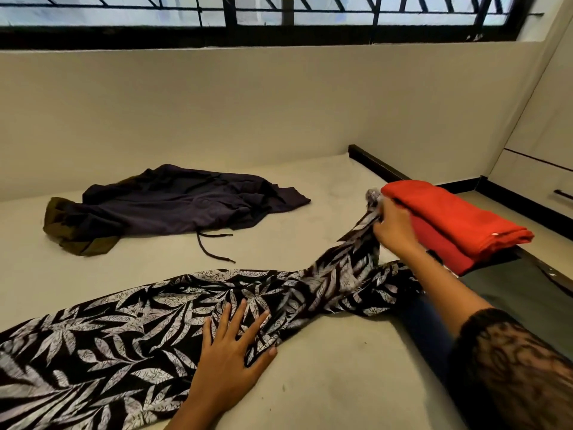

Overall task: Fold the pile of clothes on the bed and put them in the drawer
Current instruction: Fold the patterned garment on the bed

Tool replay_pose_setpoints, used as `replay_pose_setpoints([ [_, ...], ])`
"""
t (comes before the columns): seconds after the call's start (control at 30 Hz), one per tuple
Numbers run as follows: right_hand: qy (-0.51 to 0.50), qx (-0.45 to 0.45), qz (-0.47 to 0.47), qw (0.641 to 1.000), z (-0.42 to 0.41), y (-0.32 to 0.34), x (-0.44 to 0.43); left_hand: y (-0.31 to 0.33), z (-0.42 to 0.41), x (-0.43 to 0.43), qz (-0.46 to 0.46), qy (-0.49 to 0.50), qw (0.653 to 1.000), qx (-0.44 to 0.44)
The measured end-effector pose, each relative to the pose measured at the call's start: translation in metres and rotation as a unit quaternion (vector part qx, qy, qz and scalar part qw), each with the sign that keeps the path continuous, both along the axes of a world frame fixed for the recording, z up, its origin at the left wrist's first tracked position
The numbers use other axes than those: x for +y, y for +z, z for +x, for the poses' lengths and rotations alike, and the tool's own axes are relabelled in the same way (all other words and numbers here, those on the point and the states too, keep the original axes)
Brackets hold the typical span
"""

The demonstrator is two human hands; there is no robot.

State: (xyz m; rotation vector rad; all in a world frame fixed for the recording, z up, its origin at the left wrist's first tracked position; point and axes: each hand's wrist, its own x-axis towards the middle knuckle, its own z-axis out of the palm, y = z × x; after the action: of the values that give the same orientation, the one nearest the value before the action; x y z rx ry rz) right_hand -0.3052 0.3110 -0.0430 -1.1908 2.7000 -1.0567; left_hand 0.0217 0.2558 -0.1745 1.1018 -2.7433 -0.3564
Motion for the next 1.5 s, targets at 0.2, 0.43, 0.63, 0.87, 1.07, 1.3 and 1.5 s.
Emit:
replay_pose_setpoints([
  [0.2, -0.083, 0.067, -0.193, 0.975, 0.006, 0.053, 0.078, 0.010, 0.005, 0.002, 0.001, -0.010, 0.999, 0.032],
  [0.43, -0.241, -0.148, -0.157, 0.946, 0.008, -0.017, 0.172, 0.041, 0.006, 0.030, 0.018, -0.088, 0.995, -0.040],
  [0.63, -0.237, -0.456, -0.433, 0.740, 0.012, -0.015, 0.171, 0.045, -0.006, 0.068, 0.086, -0.172, 0.969, -0.156],
  [0.87, -0.276, -0.516, -0.450, 0.675, -0.027, -0.008, 0.160, 0.079, -0.011, 0.099, 0.246, -0.188, 0.933, -0.181],
  [1.07, -0.252, -0.532, -0.416, 0.693, -0.018, -0.010, 0.165, 0.079, -0.011, 0.107, 0.250, -0.226, 0.919, -0.204],
  [1.3, -0.068, -0.360, -0.372, 0.853, 0.052, 0.052, 0.125, 0.167, -0.066, 0.087, 0.422, -0.101, 0.892, 0.125],
  [1.5, 0.326, -0.106, -0.016, 0.939, 0.157, 0.037, 0.087, 0.202, -0.103, 0.032, 0.630, 0.099, 0.673, 0.375],
])
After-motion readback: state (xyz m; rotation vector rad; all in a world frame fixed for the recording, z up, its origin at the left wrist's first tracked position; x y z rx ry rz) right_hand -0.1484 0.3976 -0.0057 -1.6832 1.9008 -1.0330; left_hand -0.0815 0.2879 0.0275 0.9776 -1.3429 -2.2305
